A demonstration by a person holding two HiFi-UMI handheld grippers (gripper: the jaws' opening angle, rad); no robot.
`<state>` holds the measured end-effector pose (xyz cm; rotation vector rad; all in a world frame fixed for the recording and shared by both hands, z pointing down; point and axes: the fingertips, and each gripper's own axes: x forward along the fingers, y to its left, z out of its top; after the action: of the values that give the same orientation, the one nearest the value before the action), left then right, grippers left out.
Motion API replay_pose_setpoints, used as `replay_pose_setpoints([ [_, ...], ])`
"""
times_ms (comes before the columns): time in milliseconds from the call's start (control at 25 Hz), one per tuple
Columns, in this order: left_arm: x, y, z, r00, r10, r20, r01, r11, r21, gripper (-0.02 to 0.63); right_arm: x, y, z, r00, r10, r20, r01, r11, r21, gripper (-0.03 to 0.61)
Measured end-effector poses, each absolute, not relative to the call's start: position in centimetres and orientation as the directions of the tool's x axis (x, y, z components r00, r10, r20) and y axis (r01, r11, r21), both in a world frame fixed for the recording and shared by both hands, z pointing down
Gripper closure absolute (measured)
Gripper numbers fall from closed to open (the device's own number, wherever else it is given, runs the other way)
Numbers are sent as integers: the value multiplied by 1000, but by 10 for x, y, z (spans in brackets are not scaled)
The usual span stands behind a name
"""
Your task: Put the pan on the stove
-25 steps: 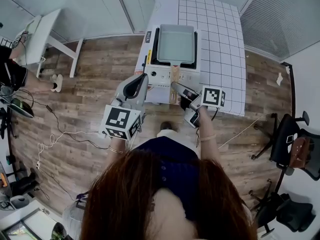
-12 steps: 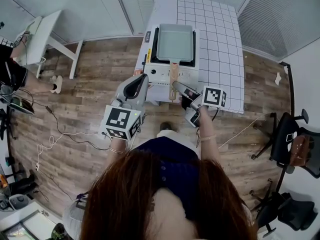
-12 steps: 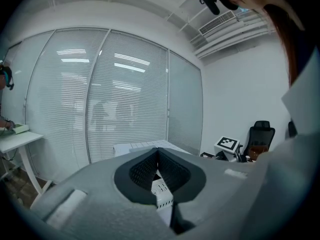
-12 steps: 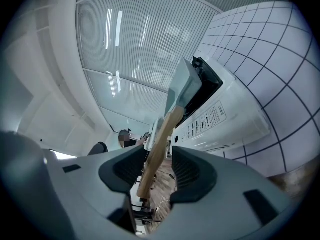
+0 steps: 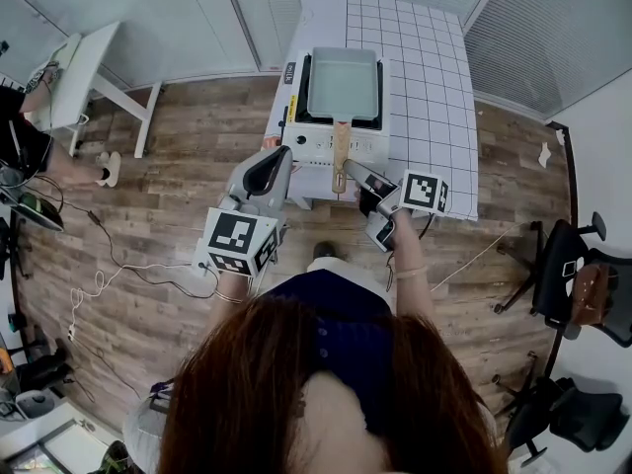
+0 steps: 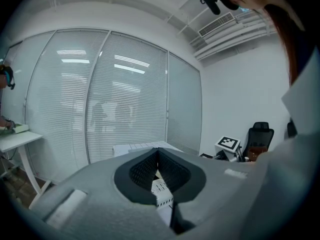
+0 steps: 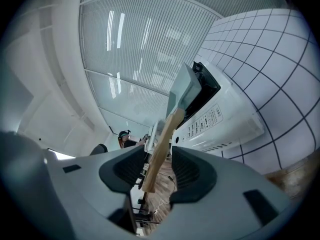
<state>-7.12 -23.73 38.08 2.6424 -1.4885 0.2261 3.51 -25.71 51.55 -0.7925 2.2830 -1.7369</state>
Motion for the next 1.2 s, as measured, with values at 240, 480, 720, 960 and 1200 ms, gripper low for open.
replay_pose_setpoints([
  [240,-73,-231,379,511,-842,172,-856,-517,10,604,38,-253,513,-839,-512,183,-316,187,-930,410],
  [480,-74,-225,376,511,-843,167,-856,-517,11,603,39,-247,507,-833,-522,184,-330,200,-923,416],
  [720,-75,-216,375,517,-841,160,-853,-522,15,603,42,-239,500,-813,-545,207,-378,223,-899,430],
  [960,-76,-204,372,520,-840,153,-852,-524,18,603,45,-227,489,-789,-572,224,-427,249,-869,440],
  [1200,-78,-190,369,525,-838,147,-849,-528,20,603,45,-214,479,-767,-597,236,-470,272,-839,457],
])
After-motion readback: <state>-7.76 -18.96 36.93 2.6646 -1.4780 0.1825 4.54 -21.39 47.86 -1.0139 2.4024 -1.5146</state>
